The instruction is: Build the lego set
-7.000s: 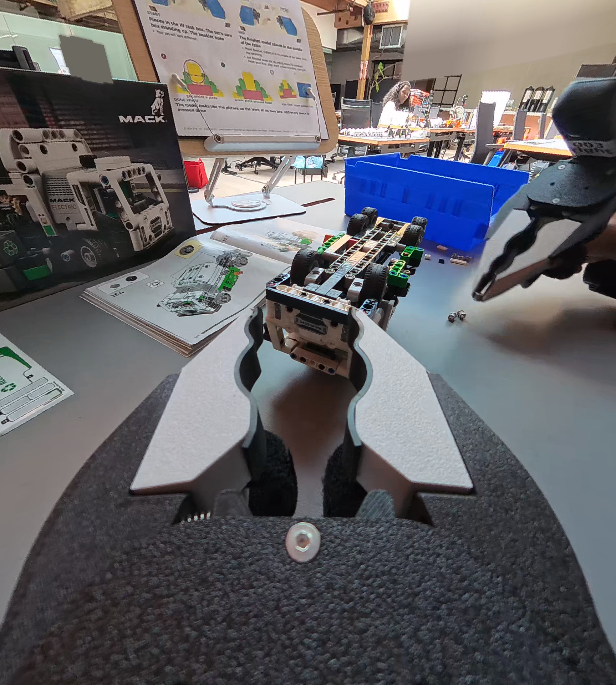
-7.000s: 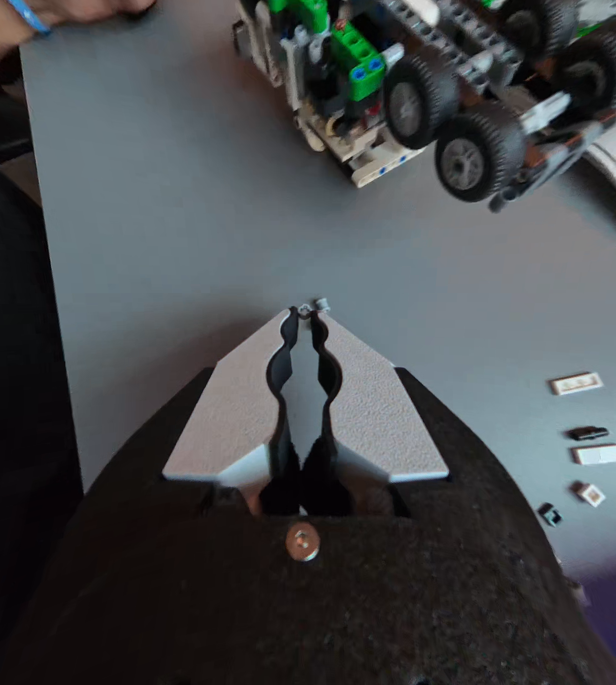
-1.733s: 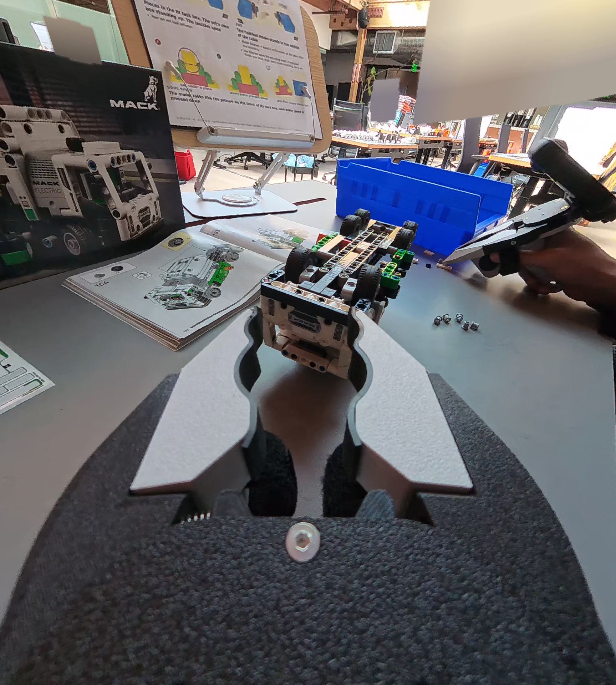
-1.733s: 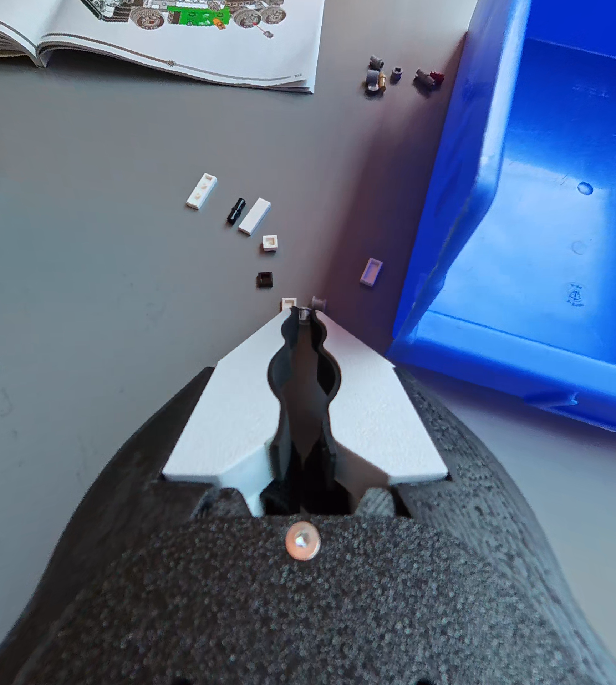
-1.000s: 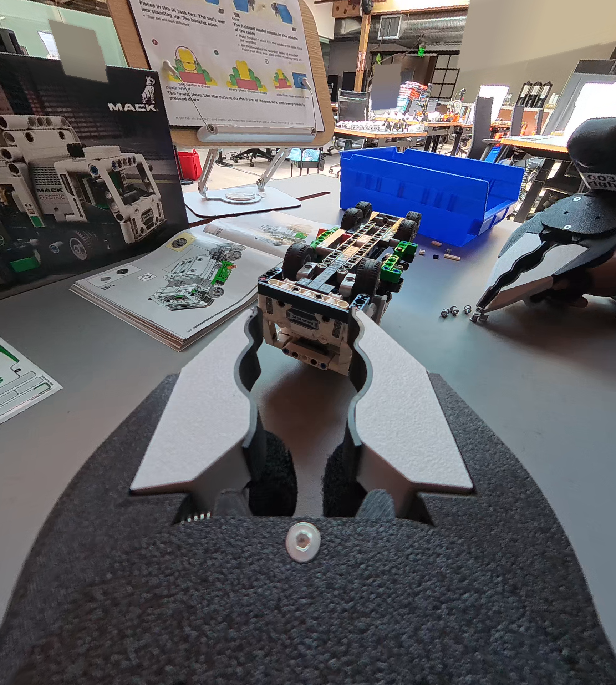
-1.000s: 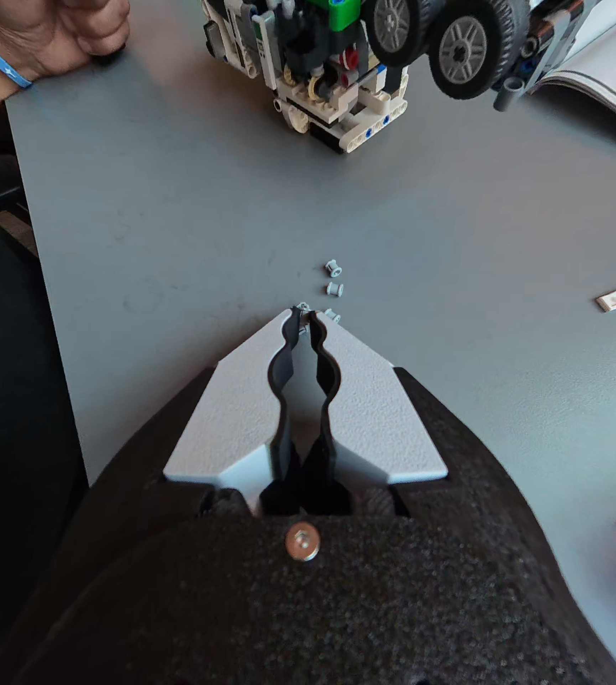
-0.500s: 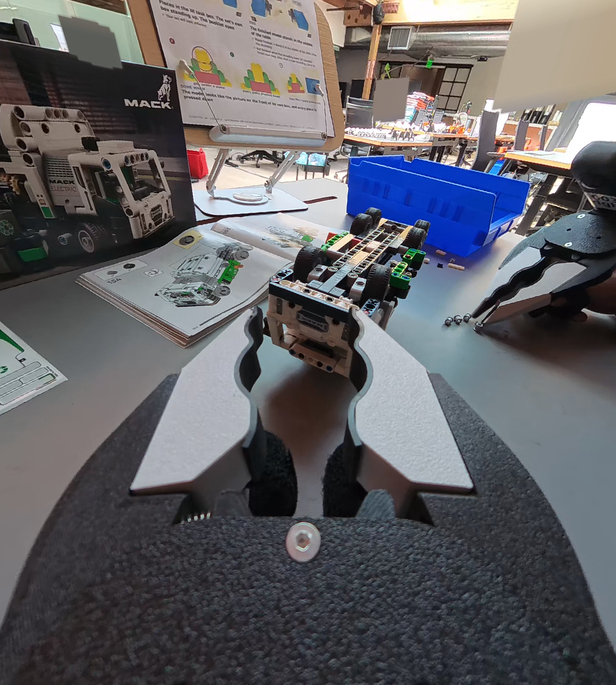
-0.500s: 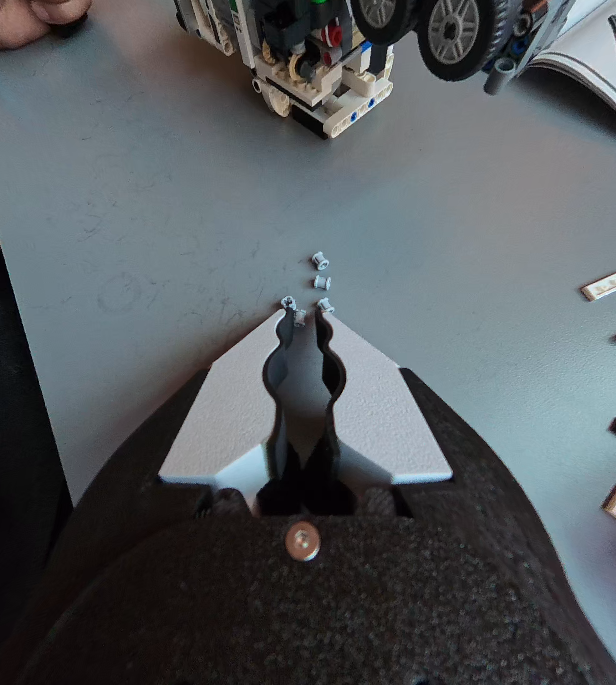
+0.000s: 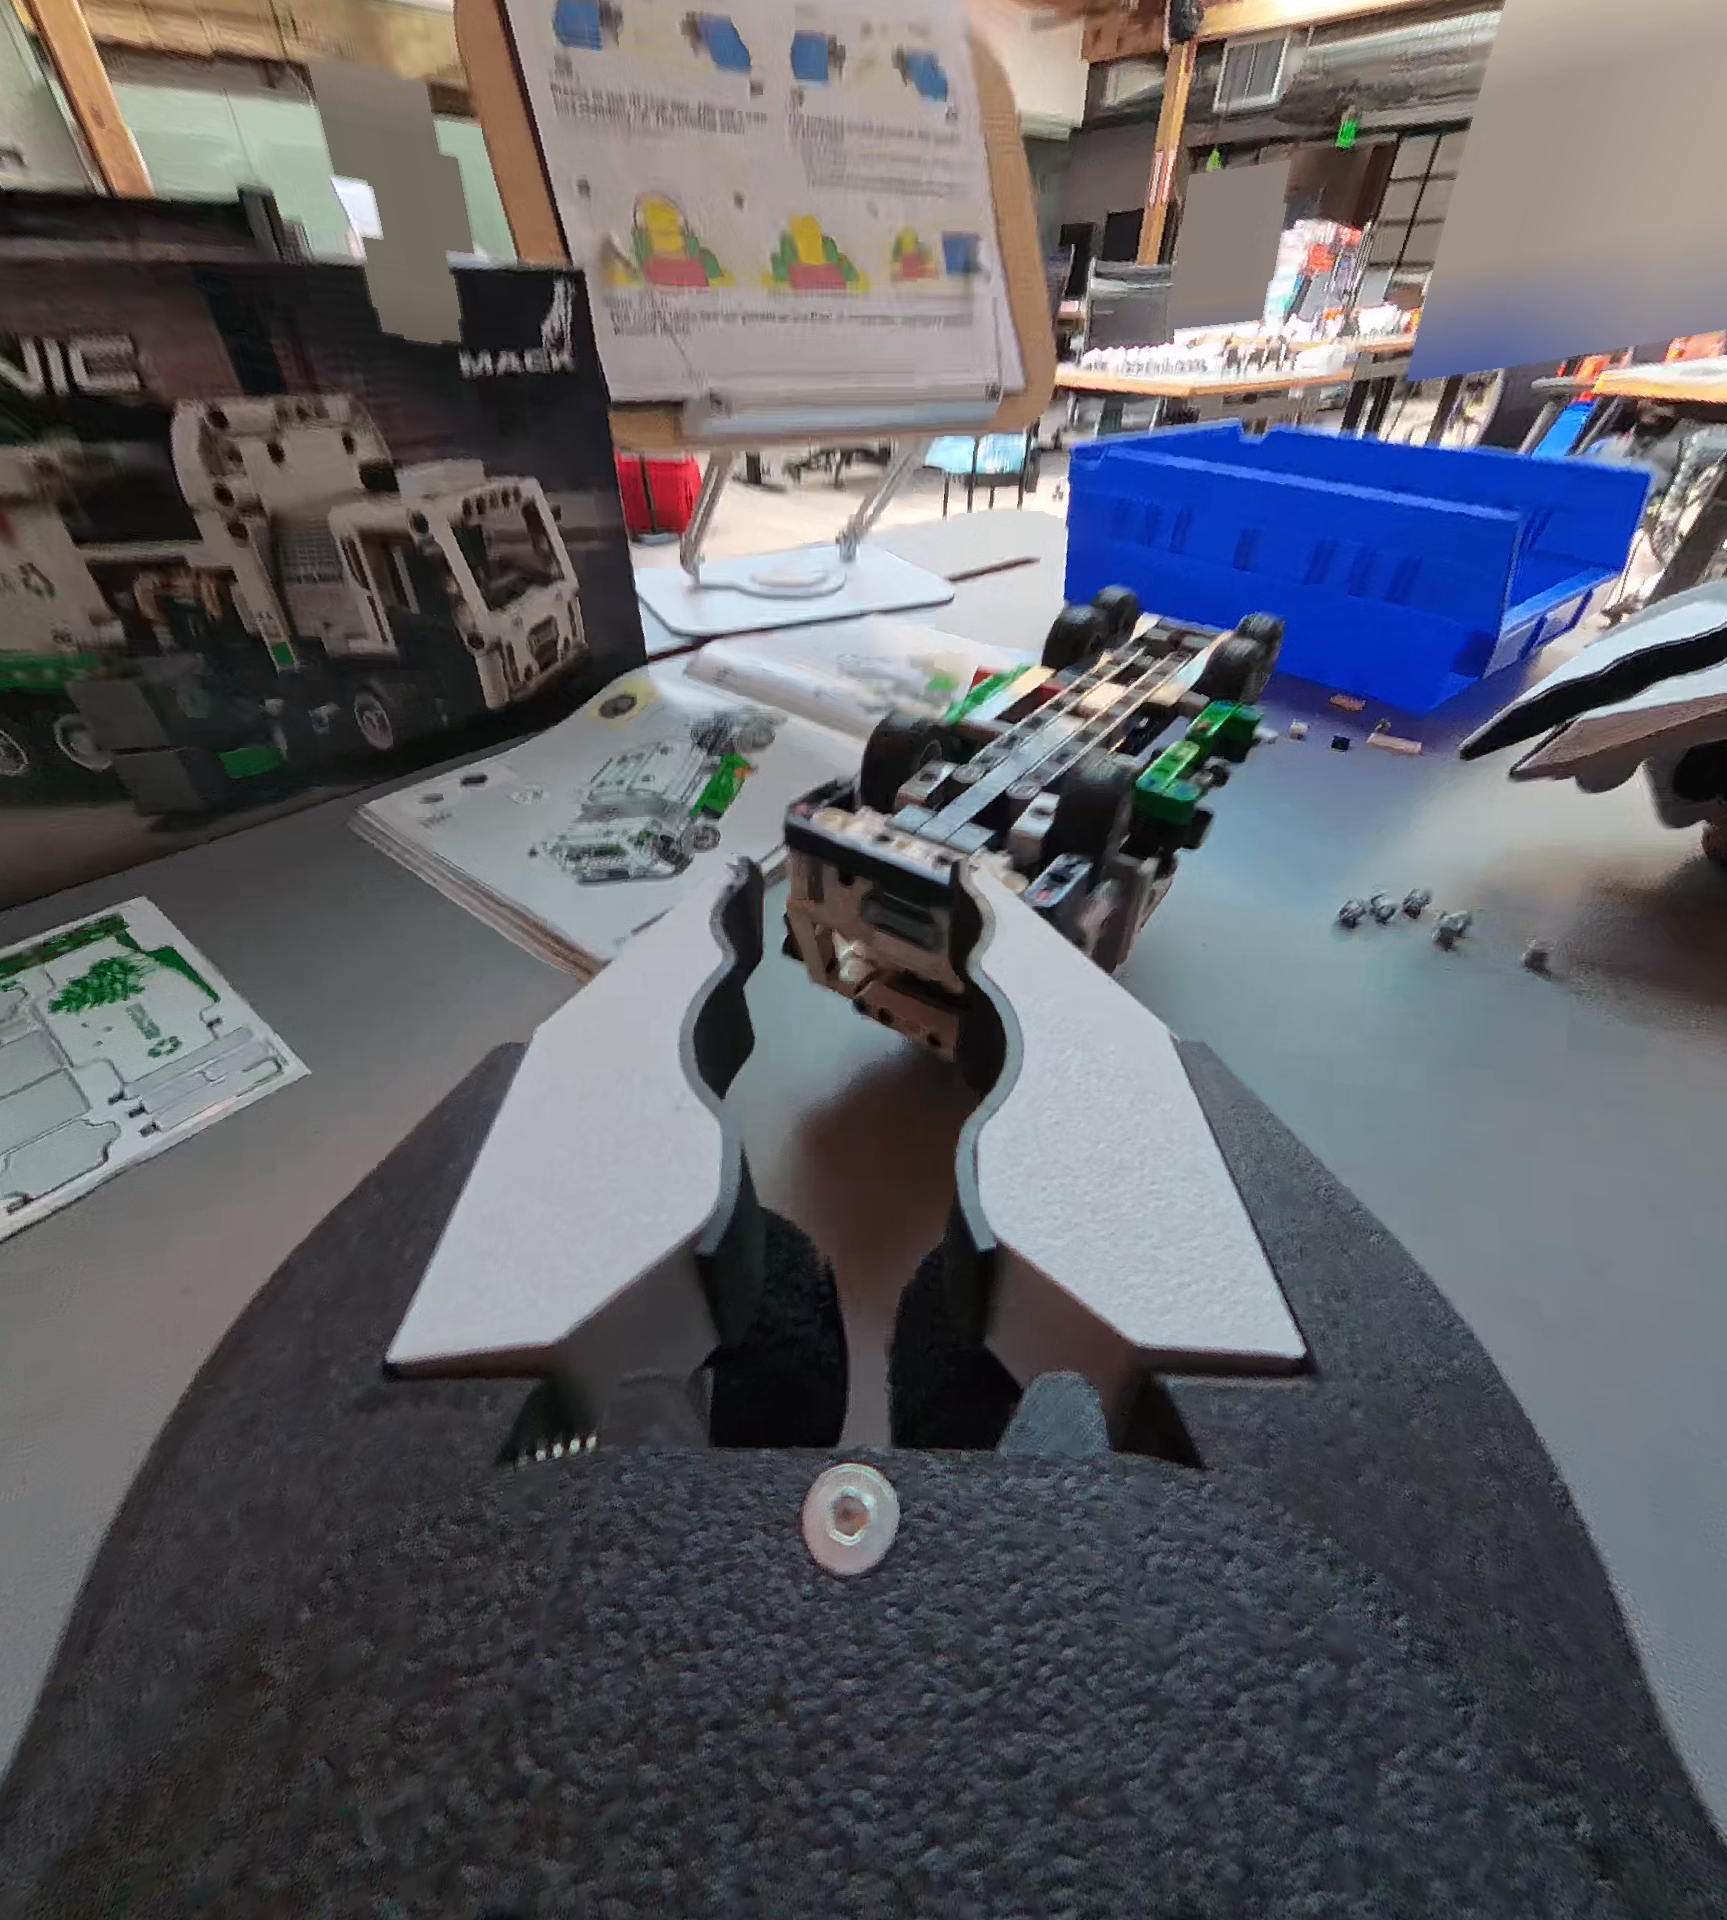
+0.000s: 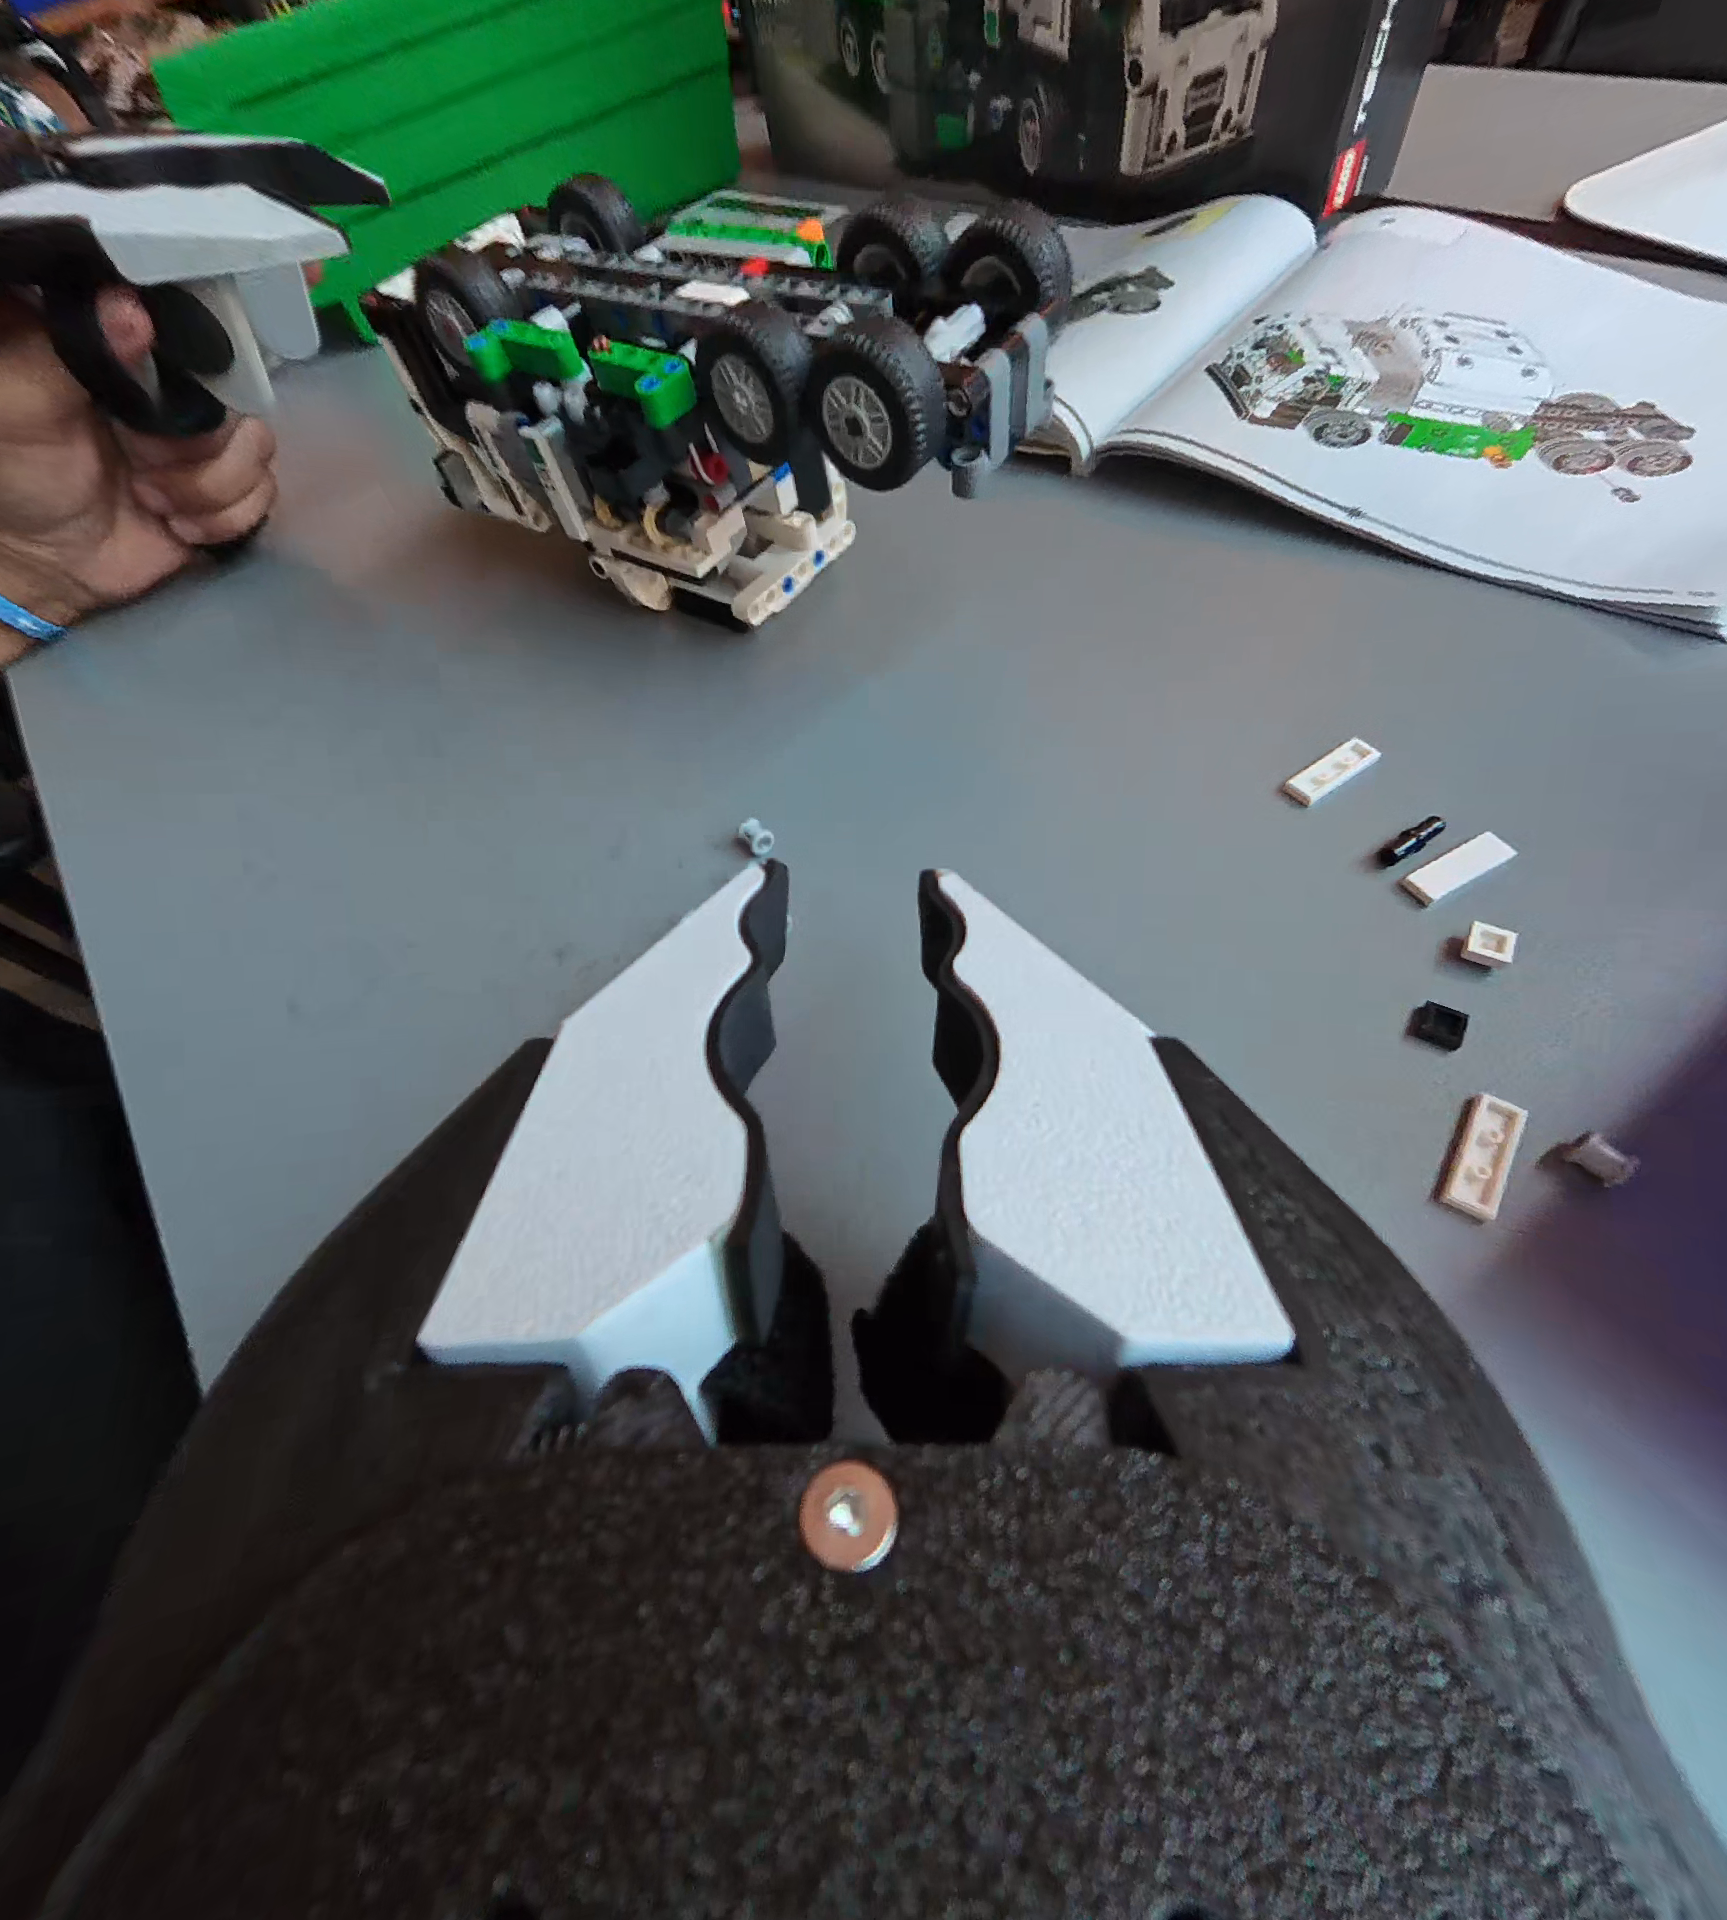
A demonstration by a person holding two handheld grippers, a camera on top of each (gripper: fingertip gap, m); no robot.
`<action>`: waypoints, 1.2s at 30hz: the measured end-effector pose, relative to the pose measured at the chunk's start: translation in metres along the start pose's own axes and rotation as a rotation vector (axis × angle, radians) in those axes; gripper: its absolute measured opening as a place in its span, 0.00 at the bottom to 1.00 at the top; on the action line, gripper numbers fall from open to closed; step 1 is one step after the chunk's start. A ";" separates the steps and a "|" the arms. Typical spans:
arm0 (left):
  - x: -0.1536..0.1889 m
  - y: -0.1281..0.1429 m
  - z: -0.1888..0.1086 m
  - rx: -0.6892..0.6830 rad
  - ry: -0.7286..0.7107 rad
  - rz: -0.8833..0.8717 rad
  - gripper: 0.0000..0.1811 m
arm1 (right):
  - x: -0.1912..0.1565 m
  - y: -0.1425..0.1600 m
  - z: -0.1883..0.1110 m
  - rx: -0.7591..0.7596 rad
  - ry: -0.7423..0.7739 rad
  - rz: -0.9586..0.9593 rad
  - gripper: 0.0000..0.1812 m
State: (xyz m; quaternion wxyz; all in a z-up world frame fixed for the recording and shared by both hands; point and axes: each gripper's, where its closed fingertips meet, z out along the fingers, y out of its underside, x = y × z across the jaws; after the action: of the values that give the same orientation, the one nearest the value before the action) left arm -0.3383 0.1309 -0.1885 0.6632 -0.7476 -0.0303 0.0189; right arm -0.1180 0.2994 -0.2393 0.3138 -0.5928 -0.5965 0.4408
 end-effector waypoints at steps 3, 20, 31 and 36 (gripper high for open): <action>0.044 -0.038 -0.009 0.094 0.044 0.030 0.16 | -0.005 -0.002 -0.002 0.020 -0.044 0.004 0.13; 0.215 0.077 0.113 -0.602 0.366 0.217 0.11 | -0.016 -0.006 -0.001 0.032 -0.181 0.059 0.13; 0.217 0.085 0.119 -0.639 0.411 0.246 0.03 | -0.021 -0.006 -0.002 0.034 -0.207 0.042 0.13; 0.212 0.072 0.118 -0.566 0.404 0.305 0.03 | -0.021 -0.006 -0.004 0.040 -0.211 0.049 0.13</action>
State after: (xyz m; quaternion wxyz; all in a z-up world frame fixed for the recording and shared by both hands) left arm -0.1339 0.2539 -0.2713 0.4128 -0.8858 0.2084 -0.0394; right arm -0.1149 0.2796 -0.2286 0.2504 -0.5511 -0.6027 0.5199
